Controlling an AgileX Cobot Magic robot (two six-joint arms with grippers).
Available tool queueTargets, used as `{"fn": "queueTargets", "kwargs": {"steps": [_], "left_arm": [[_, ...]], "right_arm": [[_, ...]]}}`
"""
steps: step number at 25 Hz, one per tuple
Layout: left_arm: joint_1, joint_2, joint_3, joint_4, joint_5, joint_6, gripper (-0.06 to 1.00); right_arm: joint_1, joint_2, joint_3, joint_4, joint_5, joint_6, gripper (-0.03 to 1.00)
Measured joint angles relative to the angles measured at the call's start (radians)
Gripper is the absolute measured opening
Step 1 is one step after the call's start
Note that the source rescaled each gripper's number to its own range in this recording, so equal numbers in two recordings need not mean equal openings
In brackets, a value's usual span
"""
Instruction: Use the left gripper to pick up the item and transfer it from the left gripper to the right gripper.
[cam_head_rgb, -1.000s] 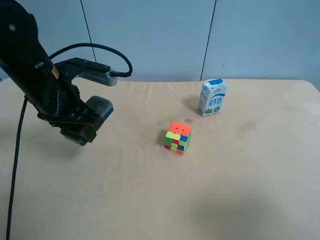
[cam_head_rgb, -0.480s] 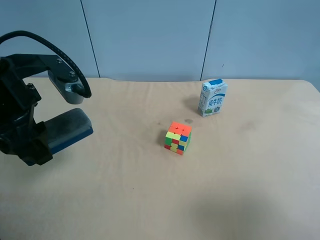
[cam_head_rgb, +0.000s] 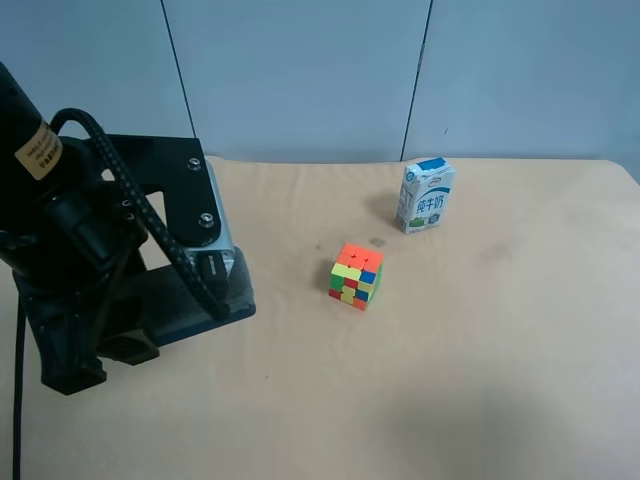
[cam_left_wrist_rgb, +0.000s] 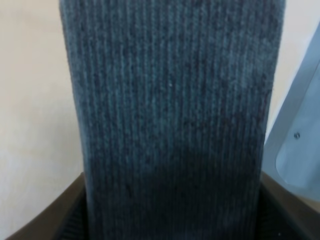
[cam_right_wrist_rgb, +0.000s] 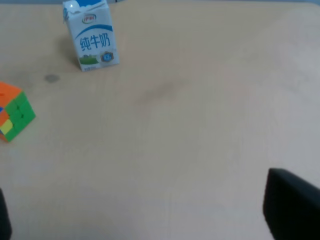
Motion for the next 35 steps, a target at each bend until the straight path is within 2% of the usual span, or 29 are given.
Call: {"fn": "queueTargets", "kwargs": {"steps": [3, 8, 13, 25, 35], "left_arm": [[-0.018, 0.004, -0.012, -0.005, -0.007, -0.002, 0.00], [-0.019, 0.053, -0.119, -0.002, 0.054, 0.001, 0.00], [-0.019, 0.093, -0.179, -0.016, 0.075, 0.054, 0.00], [-0.019, 0.101, -0.189, -0.023, 0.104, 0.151, 0.00], [-0.019, 0.101, -0.189, -0.023, 0.104, 0.158, 0.00]], "right_arm": [[0.000, 0.000, 0.000, 0.000, 0.000, 0.000, 0.99], [0.000, 0.000, 0.000, 0.000, 0.000, 0.000, 0.99], [0.000, 0.000, 0.000, 0.000, 0.000, 0.000, 0.99], [0.000, 0.000, 0.000, 0.000, 0.000, 0.000, 0.99], [0.000, 0.000, 0.000, 0.000, 0.000, 0.000, 0.99]]}}
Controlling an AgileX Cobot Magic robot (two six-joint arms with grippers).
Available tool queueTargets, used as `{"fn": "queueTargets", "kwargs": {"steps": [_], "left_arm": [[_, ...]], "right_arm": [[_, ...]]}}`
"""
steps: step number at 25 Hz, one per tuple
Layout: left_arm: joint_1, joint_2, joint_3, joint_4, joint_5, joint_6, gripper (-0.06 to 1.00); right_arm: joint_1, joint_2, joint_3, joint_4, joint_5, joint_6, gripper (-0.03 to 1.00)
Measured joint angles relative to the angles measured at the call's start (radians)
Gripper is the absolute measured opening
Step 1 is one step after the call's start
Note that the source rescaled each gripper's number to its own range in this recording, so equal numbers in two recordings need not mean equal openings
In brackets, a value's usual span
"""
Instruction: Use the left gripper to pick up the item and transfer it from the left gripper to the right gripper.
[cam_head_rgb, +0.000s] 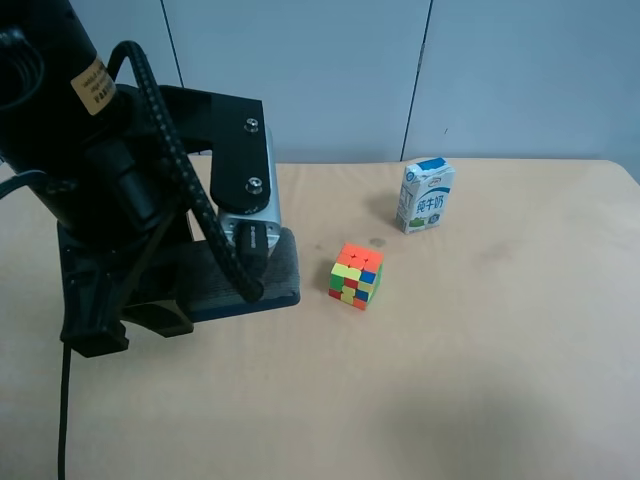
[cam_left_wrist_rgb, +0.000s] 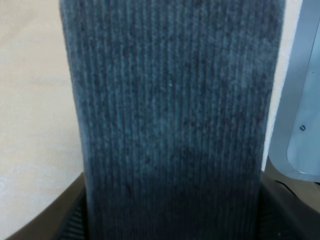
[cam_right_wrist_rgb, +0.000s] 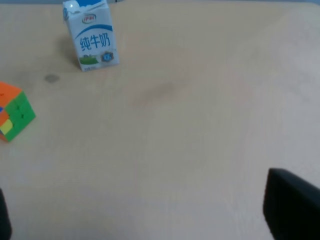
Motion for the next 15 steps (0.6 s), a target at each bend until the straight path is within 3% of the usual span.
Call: {"fn": "queueTargets", "kwargs": {"steps": [5, 9, 12, 15], "left_arm": [[0.000, 0.000, 0.000, 0.015, -0.001, 0.001, 0.00], [0.000, 0.000, 0.000, 0.026, -0.001, 0.001, 0.00], [0.000, 0.000, 0.000, 0.026, -0.001, 0.001, 0.00], [0.000, 0.000, 0.000, 0.028, -0.001, 0.001, 0.00]], "right_arm": [[0.000, 0.000, 0.000, 0.007, -0.001, 0.010, 0.99], [0.000, 0.095, -0.023, 0.063, -0.003, 0.094, 0.99], [0.000, 0.246, -0.068, 0.144, -0.037, 0.130, 0.99], [0.000, 0.405, -0.093, 0.289, -0.107, 0.074, 0.99]]}}
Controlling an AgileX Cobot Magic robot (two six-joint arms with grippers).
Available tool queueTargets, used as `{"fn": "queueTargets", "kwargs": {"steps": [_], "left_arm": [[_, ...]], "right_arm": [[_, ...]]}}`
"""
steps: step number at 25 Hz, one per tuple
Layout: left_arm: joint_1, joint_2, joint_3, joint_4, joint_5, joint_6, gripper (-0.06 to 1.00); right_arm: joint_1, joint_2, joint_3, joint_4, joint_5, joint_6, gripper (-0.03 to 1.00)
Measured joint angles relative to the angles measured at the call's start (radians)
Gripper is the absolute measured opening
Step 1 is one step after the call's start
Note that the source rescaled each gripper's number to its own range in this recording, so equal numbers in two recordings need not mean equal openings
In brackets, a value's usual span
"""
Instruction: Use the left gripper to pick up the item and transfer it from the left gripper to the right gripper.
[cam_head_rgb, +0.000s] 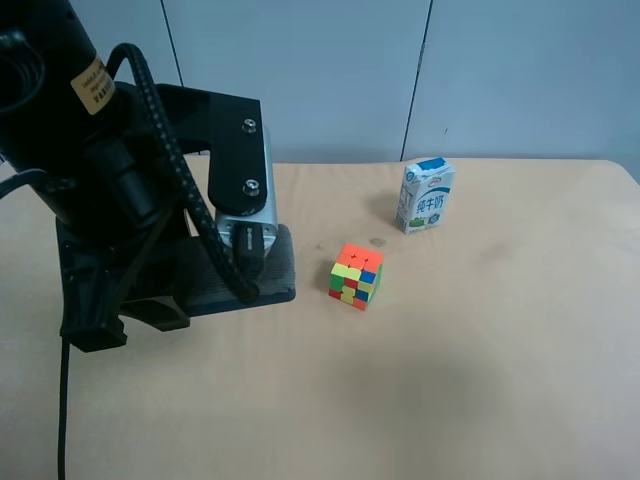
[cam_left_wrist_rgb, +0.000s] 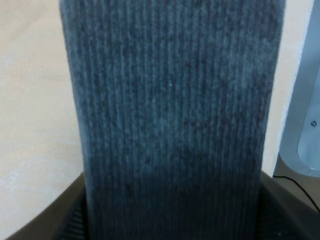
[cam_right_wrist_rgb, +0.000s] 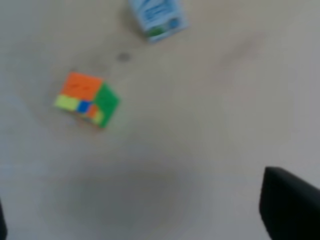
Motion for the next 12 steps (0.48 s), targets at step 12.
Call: {"fn": "queueTargets", "kwargs": {"steps": [12], "left_arm": [[0.000, 0.000, 0.000, 0.001, -0.029, 0.000, 0.00]], "right_arm": [[0.000, 0.556, -0.004, 0.896, -0.008, -0.783, 0.99]]}}
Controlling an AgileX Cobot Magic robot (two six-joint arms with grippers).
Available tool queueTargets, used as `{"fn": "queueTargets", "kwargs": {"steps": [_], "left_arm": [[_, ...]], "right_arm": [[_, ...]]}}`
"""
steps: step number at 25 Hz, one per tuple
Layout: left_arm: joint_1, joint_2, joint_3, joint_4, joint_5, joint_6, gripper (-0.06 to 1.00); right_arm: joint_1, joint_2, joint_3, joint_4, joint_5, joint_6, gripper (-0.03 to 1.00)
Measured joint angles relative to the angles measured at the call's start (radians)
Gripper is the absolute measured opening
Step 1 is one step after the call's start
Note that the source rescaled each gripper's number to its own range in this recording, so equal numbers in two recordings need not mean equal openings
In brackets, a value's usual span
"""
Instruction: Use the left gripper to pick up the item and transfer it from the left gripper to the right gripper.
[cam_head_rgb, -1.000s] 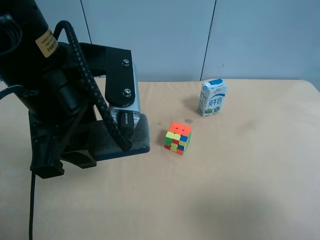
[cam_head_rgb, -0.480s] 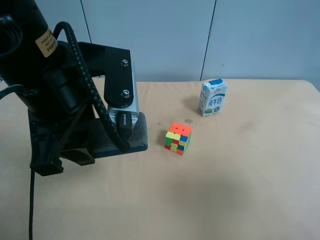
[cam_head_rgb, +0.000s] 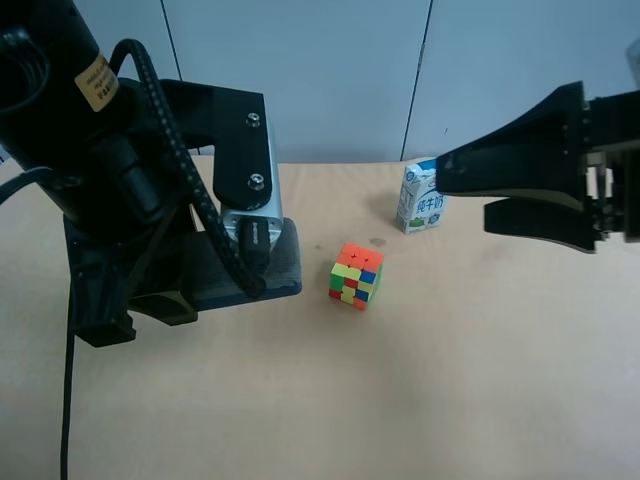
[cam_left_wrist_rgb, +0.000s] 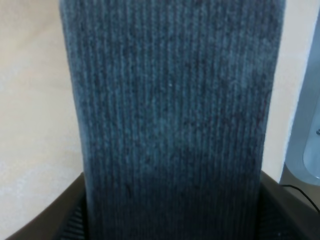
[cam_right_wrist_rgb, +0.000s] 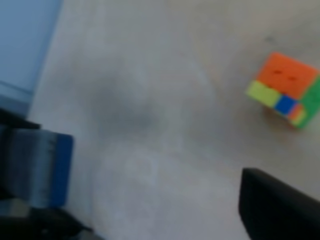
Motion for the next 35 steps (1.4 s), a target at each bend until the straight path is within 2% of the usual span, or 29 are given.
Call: {"fn": "queueTargets", "kwargs": {"steps": [4, 9, 16, 22, 25, 30, 35], "left_arm": [[0.000, 0.000, 0.000, 0.000, -0.005, 0.000, 0.00], [0.000, 0.000, 0.000, 0.001, -0.016, 0.000, 0.00], [0.000, 0.000, 0.000, 0.001, -0.032, 0.000, 0.00], [0.000, 0.000, 0.000, 0.001, -0.047, 0.000, 0.00], [0.000, 0.000, 0.000, 0.001, -0.047, -0.001, 0.00], [0.000, 0.000, 0.000, 0.000, -0.047, -0.001, 0.00], [0.000, 0.000, 0.000, 0.000, -0.047, -0.001, 0.00]], "right_arm": [[0.000, 0.161, 0.000, 0.156, 0.118, -0.183, 0.99], [0.000, 0.313, -0.001, 0.241, 0.232, -0.306, 0.99], [0.017, 0.393, -0.001, 0.292, 0.239, -0.366, 0.99], [0.183, 0.421, -0.001, 0.355, 0.204, -0.394, 0.99], [0.229, 0.451, -0.001, 0.409, 0.180, -0.421, 0.99], [0.245, 0.530, -0.001, 0.494, 0.177, -0.487, 0.98], [0.245, 0.617, -0.001, 0.515, 0.201, -0.532, 0.97]]}}
